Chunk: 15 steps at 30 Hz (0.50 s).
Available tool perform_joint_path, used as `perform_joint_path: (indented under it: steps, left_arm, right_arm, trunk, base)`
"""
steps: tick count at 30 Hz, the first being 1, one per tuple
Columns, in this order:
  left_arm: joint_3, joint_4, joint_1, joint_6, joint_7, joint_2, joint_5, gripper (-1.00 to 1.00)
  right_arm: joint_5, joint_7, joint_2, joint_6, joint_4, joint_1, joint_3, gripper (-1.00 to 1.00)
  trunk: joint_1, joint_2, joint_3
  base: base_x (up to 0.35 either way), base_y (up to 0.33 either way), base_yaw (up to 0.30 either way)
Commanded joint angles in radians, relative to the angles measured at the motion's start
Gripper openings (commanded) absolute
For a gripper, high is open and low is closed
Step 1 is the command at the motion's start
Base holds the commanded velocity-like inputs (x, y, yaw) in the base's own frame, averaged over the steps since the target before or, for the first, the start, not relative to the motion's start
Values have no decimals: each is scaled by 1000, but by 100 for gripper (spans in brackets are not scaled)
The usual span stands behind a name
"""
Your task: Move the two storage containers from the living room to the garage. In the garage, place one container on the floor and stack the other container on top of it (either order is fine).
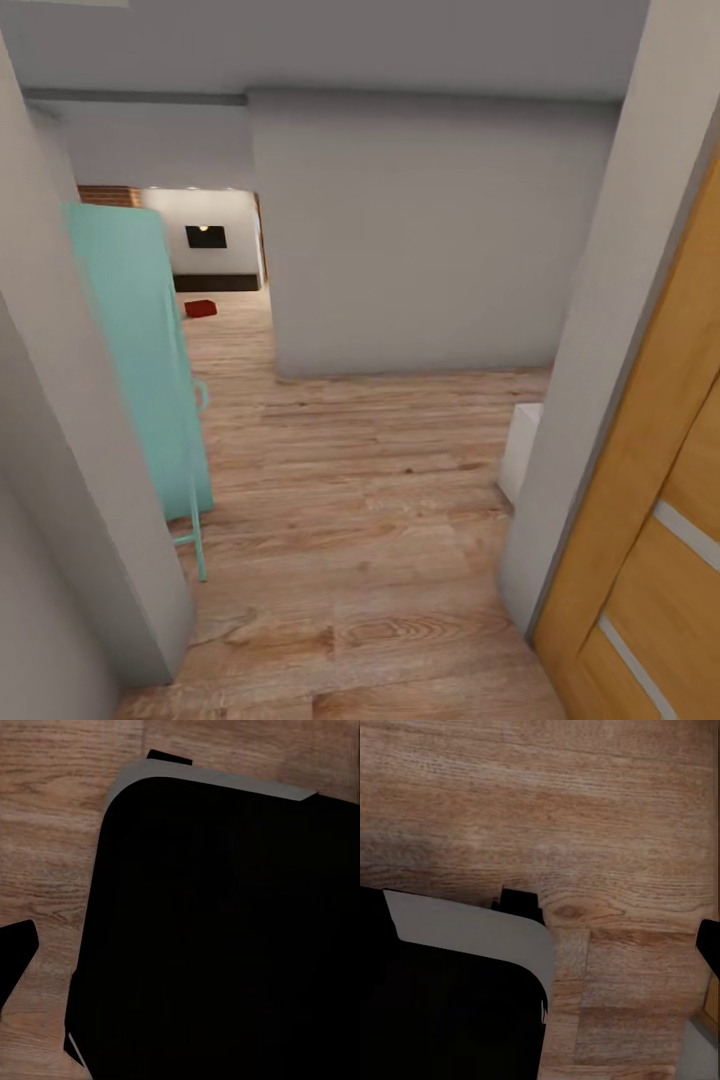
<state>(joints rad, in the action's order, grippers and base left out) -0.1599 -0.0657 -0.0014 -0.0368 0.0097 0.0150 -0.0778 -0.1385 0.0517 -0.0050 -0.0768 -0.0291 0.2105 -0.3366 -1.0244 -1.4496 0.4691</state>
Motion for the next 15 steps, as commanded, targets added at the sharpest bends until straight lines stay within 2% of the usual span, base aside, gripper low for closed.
perform_joint_path:
  steps: [1,15]
  left_arm:
    - [-1,0,0,-2,1,0,-8,100]
    - [-1,-1,0,-3,1,0,-8,100]
  right_arm:
    - [-11,0,0,-6,-3,1,-9,100]
    - [-10,0,0,-6,-3,1,-9,100]
  trunk:
    - [-1,0,1]
    - [-1,0,1]
  base:
    - [323,0,0]
    - [323,0,0]
